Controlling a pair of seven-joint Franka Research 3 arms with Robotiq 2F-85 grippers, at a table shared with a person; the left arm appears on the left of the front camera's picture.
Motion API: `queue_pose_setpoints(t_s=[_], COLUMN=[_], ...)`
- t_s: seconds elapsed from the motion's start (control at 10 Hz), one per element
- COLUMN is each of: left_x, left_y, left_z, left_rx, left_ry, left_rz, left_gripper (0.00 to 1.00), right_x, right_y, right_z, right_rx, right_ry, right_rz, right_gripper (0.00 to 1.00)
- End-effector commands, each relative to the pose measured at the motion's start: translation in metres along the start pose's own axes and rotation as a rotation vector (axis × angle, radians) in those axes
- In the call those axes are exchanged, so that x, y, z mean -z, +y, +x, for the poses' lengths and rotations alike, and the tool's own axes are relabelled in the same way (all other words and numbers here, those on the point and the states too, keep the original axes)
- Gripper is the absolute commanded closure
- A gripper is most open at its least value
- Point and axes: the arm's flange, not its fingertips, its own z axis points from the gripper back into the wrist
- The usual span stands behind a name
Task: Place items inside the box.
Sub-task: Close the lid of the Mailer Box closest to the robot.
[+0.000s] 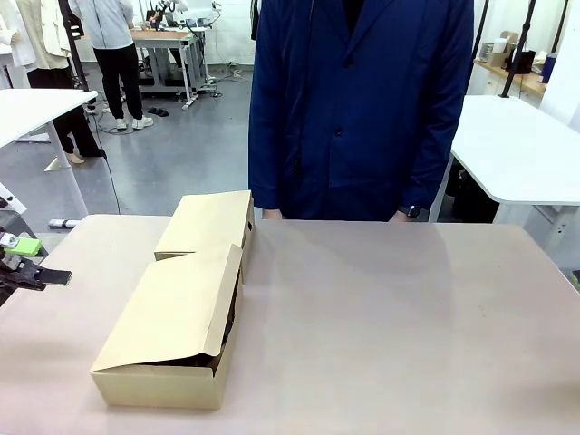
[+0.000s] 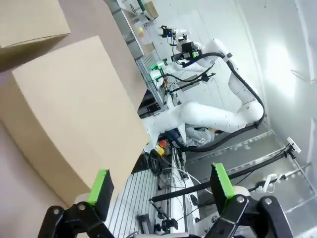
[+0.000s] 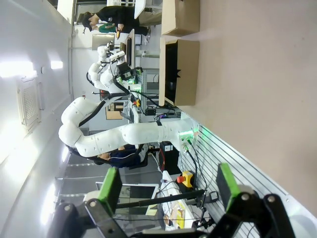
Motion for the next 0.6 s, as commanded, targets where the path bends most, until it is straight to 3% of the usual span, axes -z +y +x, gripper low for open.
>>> queue_pose_setpoints(t_s=[0.0, 0.5], left_x=[0.0105, 0.0105], left_y=[-0.0063, -0.0063], left_z=[-0.0077, -0.0077], left_rx=[0.041, 0.041], left_ry=[0.070, 0.070], left_rz=[-0.007, -0.007], left_gripper=[0.00, 0.00], right_x=[0.0001, 0.0001], right_y=[0.0019, 0.0019], right_z=[0.0011, 0.0011], right_rx=[-0.014, -0.014], right_ry=[-0.003, -0.003], right_rz=[0.017, 0.017], right_gripper=[0.00, 0.00])
